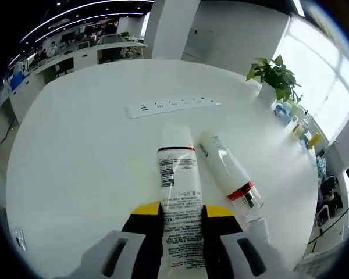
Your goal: Arrange the skincare products in the storage area until every visible bottle or jar stands upright without overlapping.
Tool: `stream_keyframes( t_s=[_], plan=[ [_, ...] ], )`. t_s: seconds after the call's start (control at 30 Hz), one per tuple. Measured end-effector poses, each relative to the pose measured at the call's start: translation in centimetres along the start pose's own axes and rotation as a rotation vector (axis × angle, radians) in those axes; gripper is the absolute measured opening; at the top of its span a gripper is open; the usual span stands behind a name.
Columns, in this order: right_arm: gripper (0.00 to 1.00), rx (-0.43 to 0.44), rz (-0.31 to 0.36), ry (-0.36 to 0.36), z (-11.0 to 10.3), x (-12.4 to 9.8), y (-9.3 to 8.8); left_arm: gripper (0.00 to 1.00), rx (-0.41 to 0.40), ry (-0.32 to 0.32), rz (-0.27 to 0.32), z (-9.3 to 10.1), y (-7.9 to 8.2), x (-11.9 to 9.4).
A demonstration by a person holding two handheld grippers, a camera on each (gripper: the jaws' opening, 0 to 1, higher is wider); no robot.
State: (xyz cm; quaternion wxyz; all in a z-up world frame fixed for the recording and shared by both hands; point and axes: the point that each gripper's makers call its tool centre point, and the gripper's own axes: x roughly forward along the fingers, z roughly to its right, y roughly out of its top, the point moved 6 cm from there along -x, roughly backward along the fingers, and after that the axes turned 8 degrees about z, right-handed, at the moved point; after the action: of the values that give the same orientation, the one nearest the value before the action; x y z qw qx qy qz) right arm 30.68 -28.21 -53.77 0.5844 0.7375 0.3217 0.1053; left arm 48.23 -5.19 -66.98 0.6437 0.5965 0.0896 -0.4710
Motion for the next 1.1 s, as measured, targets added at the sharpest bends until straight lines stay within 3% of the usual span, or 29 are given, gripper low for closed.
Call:
stream_keyframes(
  t_s=[0.4,0.63,0.77,1.1],
  plan=[
    [0.43,-0.05,-0.003,0.048,-2.3,-0.1,-0.3,0.23,0.024,-0.046,0.049,1.5,-0.7,-4.6],
    [0.44,-0.069,0.001,0.058,-3.2,-0.4,-0.3,0.23,0.093,-0.062,0.06,2.3,-1.7,-7.3],
    [0.44,-0.083,-0.01,0.083,-4.3,0.1,-0.7,0.24,0.137,-0.063,0.065,2.6,-2.7,-9.1],
    [0.46,-0.122,-0.044,0.216,-8.0,3.3,-1.1,0.24,0.112,-0.069,0.062,2.9,-6.5,-13.9]
  ],
)
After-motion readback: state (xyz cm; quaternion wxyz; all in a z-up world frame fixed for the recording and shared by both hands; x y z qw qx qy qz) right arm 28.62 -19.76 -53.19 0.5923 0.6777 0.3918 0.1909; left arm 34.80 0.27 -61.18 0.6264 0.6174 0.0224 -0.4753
